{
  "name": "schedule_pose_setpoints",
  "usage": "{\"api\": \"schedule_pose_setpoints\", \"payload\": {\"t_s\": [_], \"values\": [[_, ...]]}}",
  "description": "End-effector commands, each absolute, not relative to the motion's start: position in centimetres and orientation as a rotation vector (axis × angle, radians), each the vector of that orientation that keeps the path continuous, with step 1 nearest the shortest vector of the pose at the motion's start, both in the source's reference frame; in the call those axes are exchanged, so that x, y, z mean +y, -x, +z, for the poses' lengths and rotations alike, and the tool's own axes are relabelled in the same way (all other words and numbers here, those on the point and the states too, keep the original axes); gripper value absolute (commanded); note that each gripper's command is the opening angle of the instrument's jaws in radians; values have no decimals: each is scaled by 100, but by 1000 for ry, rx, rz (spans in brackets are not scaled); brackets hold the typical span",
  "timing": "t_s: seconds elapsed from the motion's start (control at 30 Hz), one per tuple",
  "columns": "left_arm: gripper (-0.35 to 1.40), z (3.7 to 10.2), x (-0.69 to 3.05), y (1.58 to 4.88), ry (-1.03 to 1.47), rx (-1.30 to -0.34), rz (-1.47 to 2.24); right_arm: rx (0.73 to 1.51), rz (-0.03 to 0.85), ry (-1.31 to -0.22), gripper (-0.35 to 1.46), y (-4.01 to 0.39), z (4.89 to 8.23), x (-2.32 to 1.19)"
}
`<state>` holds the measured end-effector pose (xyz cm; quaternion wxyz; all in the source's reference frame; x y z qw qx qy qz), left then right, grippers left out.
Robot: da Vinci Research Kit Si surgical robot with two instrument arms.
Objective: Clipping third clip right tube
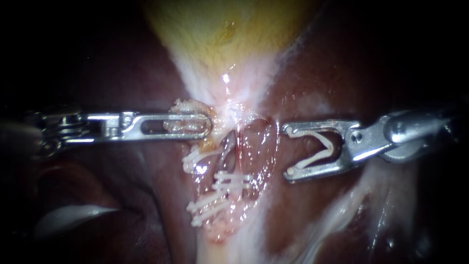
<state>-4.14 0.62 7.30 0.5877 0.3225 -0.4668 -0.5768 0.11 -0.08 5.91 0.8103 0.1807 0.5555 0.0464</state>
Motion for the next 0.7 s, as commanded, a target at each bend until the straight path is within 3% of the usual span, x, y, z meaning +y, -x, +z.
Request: {"api": "schedule_pose_setpoints", "payload": {"t_s": [0.03,0.3,0.7], "values": [[-35,730,62,414,-751,-1087,-1344,1187,100,-385,50,-11,591,-8],[-35,723,62,408,-756,-1086,-1343,1189,97,-388,50,-12,590,-9],[-35,670,86,373,-766,-1095,-1381,1189,97,-388,50,-12,589,-10]]}}
